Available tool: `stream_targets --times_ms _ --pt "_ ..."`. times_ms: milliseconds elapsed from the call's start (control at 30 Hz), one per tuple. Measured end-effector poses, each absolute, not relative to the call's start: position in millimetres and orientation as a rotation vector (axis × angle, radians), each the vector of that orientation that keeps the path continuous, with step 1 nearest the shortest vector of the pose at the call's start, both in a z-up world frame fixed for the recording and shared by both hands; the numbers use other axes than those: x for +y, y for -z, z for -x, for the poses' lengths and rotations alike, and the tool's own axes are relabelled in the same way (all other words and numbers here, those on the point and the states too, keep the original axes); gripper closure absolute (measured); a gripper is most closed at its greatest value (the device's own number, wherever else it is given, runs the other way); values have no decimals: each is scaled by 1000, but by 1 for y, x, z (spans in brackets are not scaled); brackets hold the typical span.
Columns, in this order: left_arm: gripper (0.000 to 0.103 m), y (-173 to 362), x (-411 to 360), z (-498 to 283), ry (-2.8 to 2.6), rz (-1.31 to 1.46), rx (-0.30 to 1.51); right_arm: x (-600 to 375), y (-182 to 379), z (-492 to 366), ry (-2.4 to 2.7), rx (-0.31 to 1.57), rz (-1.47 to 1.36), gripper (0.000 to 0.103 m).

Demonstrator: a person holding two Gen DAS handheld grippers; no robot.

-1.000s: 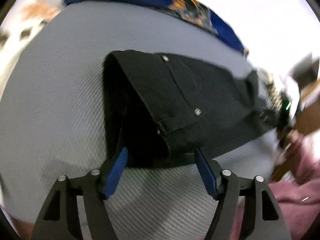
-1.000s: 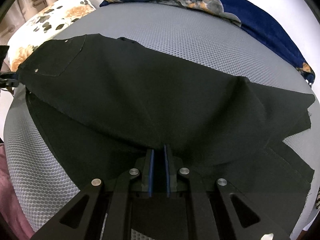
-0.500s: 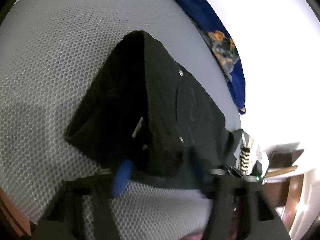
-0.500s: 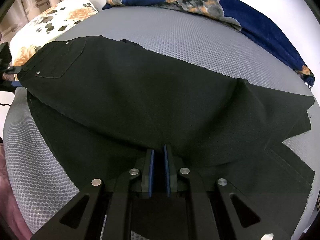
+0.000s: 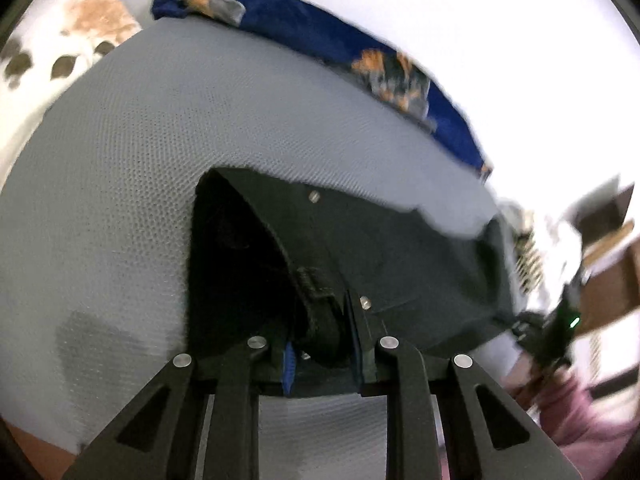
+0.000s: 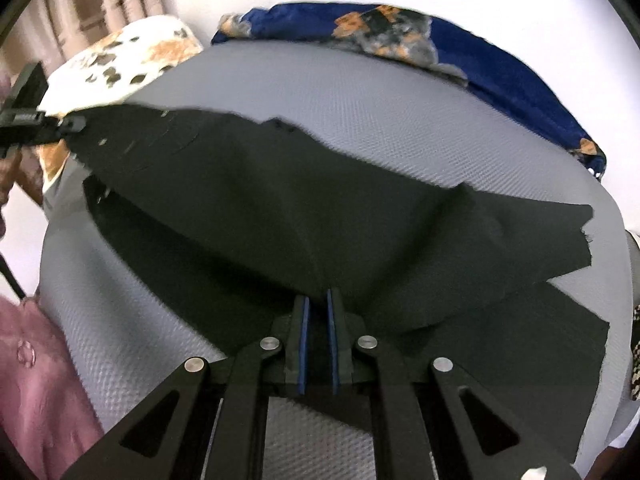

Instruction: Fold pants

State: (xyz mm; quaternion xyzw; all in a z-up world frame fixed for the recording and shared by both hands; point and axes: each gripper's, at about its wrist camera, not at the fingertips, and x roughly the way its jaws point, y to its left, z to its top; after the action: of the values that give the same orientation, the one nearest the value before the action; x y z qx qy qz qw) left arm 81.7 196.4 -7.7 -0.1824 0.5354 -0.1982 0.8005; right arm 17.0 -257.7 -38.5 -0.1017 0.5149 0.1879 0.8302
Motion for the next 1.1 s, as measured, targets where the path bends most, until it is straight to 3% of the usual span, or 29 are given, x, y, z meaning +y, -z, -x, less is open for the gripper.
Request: stream_targets --times_ms 200,433,633,767,833,1100 --pt "82 54 194 -80 388 285 1266 -245 75 -4 -401 1190 206 96" --pt "82 40 202 -71 407 261 1206 -245 61 5 -418 1189 168 97" --pt "78 59 191 -75 373 197 1230 -242 83 8 -424 1237 114 97" --pt "61 48 189 -67 335 132 1192 -242 82 6 -426 1239 91 97" --pt "58 37 191 -61 304 98 1174 -241 83 5 -422 1240 83 97" --pt "58 -18 182 -29 238 -60 999 -255 85 -1 -417 1239 -60 93"
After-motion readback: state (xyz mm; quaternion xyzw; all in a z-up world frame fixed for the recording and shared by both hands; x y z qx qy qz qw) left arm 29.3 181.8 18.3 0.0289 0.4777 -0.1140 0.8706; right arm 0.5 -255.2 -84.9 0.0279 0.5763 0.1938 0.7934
